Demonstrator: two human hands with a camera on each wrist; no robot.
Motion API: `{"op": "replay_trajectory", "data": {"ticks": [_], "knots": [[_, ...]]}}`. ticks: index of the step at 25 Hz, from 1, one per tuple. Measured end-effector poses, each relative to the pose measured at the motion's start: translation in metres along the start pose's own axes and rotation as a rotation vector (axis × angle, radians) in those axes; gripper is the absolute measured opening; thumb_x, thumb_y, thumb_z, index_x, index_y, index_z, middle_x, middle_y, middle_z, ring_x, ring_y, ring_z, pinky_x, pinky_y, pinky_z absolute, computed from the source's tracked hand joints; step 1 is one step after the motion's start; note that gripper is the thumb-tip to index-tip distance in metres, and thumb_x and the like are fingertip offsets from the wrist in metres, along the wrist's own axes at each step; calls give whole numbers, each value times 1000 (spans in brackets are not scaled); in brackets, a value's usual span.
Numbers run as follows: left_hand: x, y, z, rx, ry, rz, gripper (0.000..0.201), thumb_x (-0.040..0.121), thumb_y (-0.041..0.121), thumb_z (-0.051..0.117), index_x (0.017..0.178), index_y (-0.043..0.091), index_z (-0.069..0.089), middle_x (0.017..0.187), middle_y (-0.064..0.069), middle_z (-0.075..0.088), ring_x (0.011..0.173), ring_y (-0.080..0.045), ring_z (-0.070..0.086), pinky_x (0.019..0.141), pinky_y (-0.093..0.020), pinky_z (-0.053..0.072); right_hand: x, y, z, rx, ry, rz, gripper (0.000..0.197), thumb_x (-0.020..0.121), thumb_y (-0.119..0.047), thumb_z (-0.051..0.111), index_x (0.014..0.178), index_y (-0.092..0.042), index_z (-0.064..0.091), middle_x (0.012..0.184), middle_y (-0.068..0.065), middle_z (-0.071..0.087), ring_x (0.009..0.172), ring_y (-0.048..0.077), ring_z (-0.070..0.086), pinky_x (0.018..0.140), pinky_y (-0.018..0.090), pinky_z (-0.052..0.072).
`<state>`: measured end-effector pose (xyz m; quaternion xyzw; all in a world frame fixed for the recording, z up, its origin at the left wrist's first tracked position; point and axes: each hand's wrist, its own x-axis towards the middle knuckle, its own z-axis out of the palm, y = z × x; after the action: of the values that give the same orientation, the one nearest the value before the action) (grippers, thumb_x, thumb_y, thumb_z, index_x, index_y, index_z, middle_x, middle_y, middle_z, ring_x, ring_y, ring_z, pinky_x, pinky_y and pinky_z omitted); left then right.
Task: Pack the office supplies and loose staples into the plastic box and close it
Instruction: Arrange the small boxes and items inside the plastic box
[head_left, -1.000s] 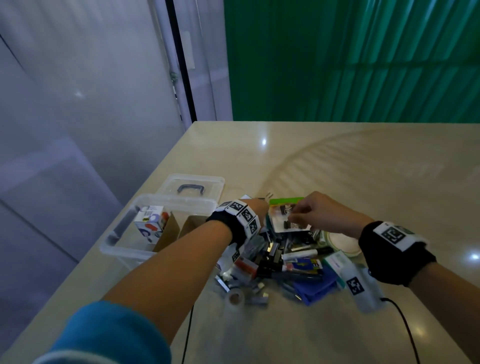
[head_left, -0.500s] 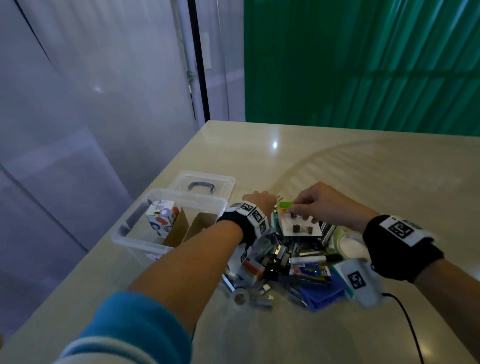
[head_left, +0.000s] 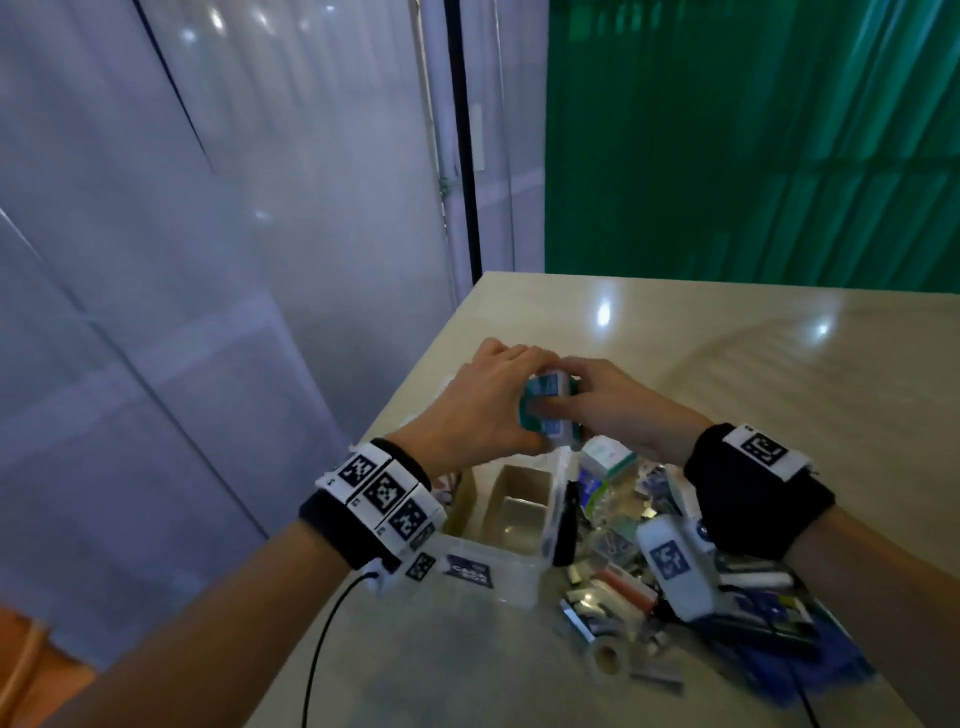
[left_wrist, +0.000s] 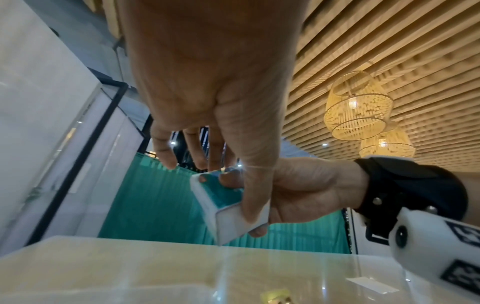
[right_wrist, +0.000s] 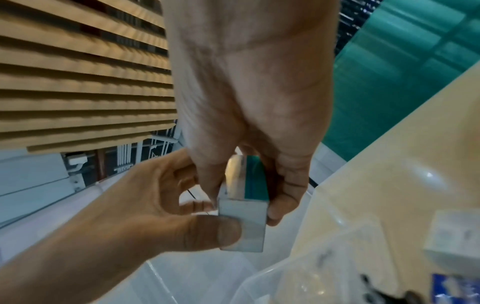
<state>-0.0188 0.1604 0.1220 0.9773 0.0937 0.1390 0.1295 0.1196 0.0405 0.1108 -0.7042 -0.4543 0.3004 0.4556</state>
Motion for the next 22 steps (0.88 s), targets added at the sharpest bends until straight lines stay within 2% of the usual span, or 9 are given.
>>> {"op": "replay_trajectory", "data": {"ticks": [2,4,7,10,12,14,16,19,22], "knots": [[-21,-47,-11,-89,-7,-74,82,69,46,85,139,29,46,138,8,51,123,-15,40,104,-35,39,21,-15,26,-62,5,31,38,84,-23,80,115,-15,59,100,8,71,86,25,73,69,41,62],[-39,-97,-16,-112,-33,-157,82,70,42,87,139,28,46,140,7,49,125,-14,42,104,-30,37,39,-24,54,-195,-6,37,41,80,-26,82,113,-17,59,100,4,68,87,16,70,68,30,61],[-62,-152,-12,-72,-131,-267,69,77,38,83,136,29,49,140,5,48,129,-14,43,100,-23,34,65,-27,96,-309,-59,53,35,77,-27,83,104,-18,63,99,1,70,87,13,69,76,30,61],[-70,-165,-2,-81,-240,-279,70,78,39,82,139,29,48,144,6,46,132,-14,41,104,-26,35,76,-21,116,-368,-96,85,31,75,-26,85,99,-19,66,95,-1,71,84,12,69,78,31,61],[-74,-169,3,-123,-255,-269,73,78,38,83,141,30,46,145,6,45,132,-14,41,106,-29,35,81,-18,128,-393,-114,89,33,72,-24,86,98,-20,67,96,-1,70,87,15,69,80,37,62],[-74,-168,3,-160,-257,-259,69,78,36,83,138,30,48,143,5,46,130,-16,40,109,-34,37,84,-19,135,-364,-125,89,35,70,-21,87,98,-18,66,99,1,69,87,17,70,78,42,63],[-71,-165,-2,-128,-254,-220,62,76,36,84,129,23,56,136,0,50,124,-19,43,106,-36,39,84,-22,137,-377,-142,78,38,70,-20,88,101,-16,66,101,2,68,85,17,71,73,40,63],[-69,-165,-11,-76,-246,-144,49,75,34,85,116,13,66,128,-6,55,117,-21,47,100,-36,40,83,-28,138,-420,-209,72,43,72,-29,89,107,-15,67,103,0,68,83,17,72,72,36,64],[-70,-171,-11,-69,-338,-131,47,79,39,81,119,21,67,140,2,47,127,-17,40,104,-30,39,82,-24,136,-410,-256,88,44,73,-36,88,106,-16,69,98,-2,72,79,13,73,70,30,63]]}}
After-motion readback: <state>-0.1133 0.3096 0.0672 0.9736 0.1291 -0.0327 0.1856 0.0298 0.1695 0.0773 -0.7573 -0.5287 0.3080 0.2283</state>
